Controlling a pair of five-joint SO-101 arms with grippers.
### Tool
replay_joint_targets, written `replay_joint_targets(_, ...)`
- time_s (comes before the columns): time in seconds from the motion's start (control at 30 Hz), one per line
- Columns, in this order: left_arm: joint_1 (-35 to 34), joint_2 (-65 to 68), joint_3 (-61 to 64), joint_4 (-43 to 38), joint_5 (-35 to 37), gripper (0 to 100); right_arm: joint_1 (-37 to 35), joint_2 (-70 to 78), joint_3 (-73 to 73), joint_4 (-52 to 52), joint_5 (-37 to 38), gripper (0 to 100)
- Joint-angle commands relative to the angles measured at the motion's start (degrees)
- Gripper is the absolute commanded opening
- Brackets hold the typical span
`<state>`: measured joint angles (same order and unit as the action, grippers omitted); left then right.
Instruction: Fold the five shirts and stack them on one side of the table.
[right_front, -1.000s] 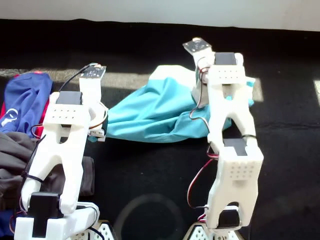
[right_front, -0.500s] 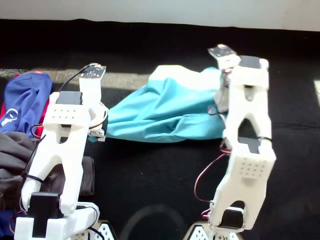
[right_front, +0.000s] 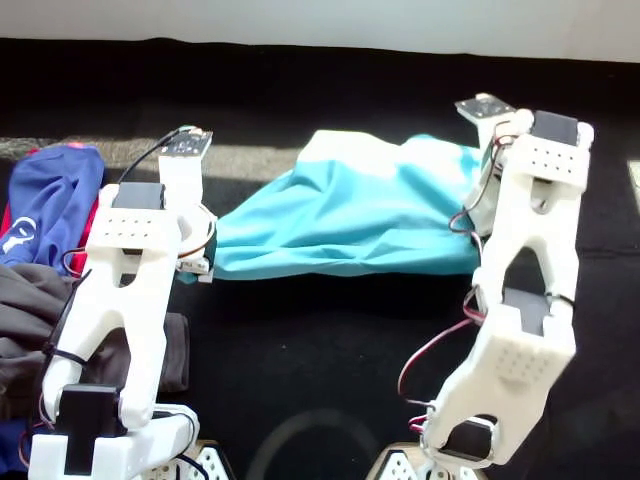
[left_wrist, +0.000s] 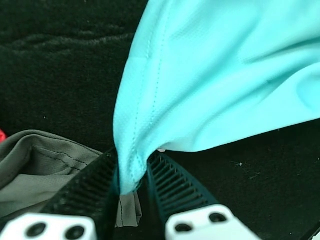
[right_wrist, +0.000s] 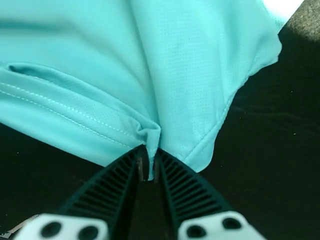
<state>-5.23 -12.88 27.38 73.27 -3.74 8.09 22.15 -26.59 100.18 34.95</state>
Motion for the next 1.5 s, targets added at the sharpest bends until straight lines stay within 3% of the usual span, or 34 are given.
replay_joint_targets(0.0,-0.4,-0.7,-2.2,-0.1,-0.3,1,-2.4,-9.9,6.9,0.7,1.0,0.5)
replay_joint_targets(0.23,-0.4,-0.7,-2.2,-0.1,-0.3,1,-9.5,-22.9,30.2,-3.9,0.7,2.2)
replay_joint_targets(0.37,-0.7,-0.7,-2.2,-0.1,-0.3,1,-10.2,-32.4,46.5,-11.4,0.6,10.1)
replay_joint_targets(0.47,-0.7,-0.7,-2.2,-0.1,-0.3,1,-9.8,-40.7,55.6,-14.1,1.0,10.4)
replay_joint_targets(0.6,-0.6,-0.7,-2.2,-0.2,-0.3,1,-9.7,-51.2,58.2,-15.1,0.5,10.8)
replay_joint_targets(0.7,-0.4,-0.7,-2.2,-0.2,-0.3,1,-9.7,-54.7,59.2,-22.6,-3.7,10.8)
replay_joint_targets(0.83,-0.4,-0.7,-2.2,-0.2,-0.3,1,-8.3,-50.4,62.2,-35.2,-9.1,10.8)
replay_joint_targets(1.0,-0.7,-0.7,-2.2,0.3,-0.3,1,-4.8,-38.8,62.2,-35.8,-9.1,10.8)
replay_joint_targets(1.17,-0.7,-0.7,-2.2,0.1,-0.3,1,-1.9,-26.9,60.4,-45.9,-9.1,10.8)
replay_joint_targets(1.3,-0.7,-0.7,-2.2,0.2,-0.3,1,-0.9,-14.8,50.8,-48.6,-9.2,10.8)
replay_joint_targets(1.47,-0.7,-0.7,-2.2,0.3,-0.3,1,4.1,-2.2,27.1,-48.4,-9.6,10.8)
